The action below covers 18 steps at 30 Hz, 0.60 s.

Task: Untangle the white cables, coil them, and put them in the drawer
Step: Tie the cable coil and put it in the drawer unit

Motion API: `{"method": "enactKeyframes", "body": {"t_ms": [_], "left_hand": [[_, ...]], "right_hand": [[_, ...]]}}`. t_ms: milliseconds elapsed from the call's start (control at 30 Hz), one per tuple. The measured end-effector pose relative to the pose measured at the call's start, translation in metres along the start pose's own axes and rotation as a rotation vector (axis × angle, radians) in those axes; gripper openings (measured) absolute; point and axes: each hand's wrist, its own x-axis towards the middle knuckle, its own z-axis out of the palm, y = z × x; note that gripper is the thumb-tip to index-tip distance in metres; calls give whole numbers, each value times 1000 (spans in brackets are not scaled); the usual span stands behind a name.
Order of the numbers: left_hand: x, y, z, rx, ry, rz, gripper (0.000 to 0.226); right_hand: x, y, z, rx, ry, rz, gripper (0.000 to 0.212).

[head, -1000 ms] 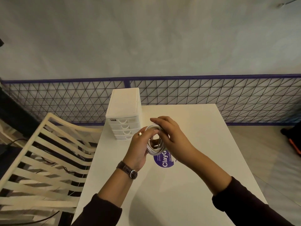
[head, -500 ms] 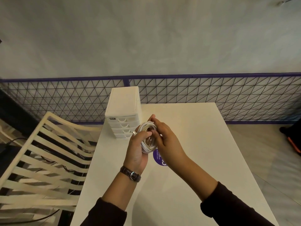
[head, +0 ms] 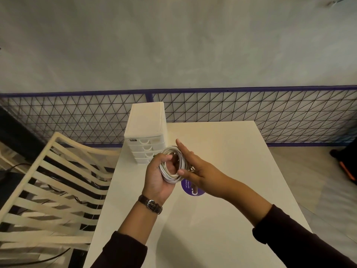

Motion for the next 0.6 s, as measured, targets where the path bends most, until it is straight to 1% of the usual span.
{"method": "enactKeyframes", "body": {"t_ms": [100, 167, 233, 267, 333, 367, 433, 500, 533, 567, 600], "left_hand": [[2, 5, -3, 13, -22, -1, 24], [4, 10, -8, -52, -49, 9, 33], [5, 15, -13, -98, -43, 3, 38], [5, 17, -14, -106, -48, 4, 35], [6, 20, -15, -101, -35, 20, 24], [6, 22, -15, -106, -20, 31, 22], [7, 25, -18, -136, 16, 43, 27], [7, 29, -20, -162, 46, 67, 33], [8, 30, -21, -169, 55, 76, 32], [8, 30, -21, -164, 64, 89, 25], [9, 29, -21, -153, 88, 106, 16]], "right_hand": [[-6, 6, 0, 215, 14, 14, 82], [-9, 13, -2, 373, 56, 91, 85], [-13, 24, -7, 570, 21, 208, 88], [-15, 27, -9, 632, -23, 240, 86], [-19, 34, -8, 610, -55, 258, 66], [-21, 39, -7, 553, -32, 263, 59], [-24, 48, -6, 503, 72, 276, 50], [-30, 57, -8, 561, 204, 241, 37], [-33, 59, -10, 585, 268, 210, 26], [-36, 60, -11, 568, 327, 196, 17], [-39, 60, -12, 525, 374, 195, 17]]}}
